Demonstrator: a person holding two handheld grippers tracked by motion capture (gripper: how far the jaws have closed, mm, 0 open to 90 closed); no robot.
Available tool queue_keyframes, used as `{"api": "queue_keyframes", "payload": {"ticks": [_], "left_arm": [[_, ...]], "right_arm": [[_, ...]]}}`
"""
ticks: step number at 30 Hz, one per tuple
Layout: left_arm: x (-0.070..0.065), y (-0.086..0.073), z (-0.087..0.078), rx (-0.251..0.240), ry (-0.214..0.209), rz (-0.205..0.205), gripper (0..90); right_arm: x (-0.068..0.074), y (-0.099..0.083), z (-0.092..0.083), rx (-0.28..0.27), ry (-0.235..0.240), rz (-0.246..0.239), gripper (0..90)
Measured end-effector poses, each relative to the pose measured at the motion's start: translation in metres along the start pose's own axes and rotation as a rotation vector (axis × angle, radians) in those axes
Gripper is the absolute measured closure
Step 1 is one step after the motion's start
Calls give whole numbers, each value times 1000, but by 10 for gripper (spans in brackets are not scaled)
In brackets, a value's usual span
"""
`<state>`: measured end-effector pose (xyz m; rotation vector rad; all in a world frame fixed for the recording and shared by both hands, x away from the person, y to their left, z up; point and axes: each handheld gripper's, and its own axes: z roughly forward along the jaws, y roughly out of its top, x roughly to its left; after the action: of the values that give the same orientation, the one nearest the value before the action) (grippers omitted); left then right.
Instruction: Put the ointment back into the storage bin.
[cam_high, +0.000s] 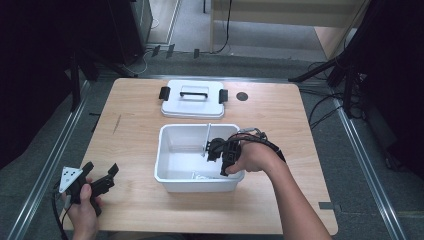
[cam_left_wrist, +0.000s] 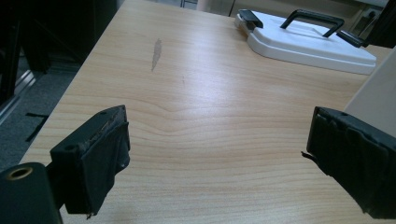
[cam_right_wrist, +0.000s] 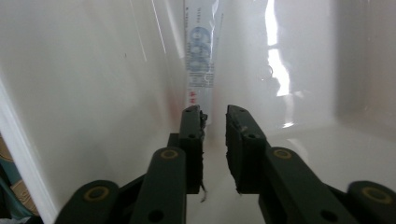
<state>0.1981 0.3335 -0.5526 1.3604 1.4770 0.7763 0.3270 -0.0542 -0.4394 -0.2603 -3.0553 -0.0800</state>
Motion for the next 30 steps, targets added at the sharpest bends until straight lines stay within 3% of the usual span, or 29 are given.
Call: {"api": "queue_keyframes", "payload": {"ticks": [13, 30], "left_arm": [[0, 0, 0, 1, 0, 1, 68], [0, 0, 0, -1, 1, 4, 69]], "right_arm": [[0, -6, -13, -44, -6, 12, 833], [2, -30, -56, -140, -45, 59, 832]]}}
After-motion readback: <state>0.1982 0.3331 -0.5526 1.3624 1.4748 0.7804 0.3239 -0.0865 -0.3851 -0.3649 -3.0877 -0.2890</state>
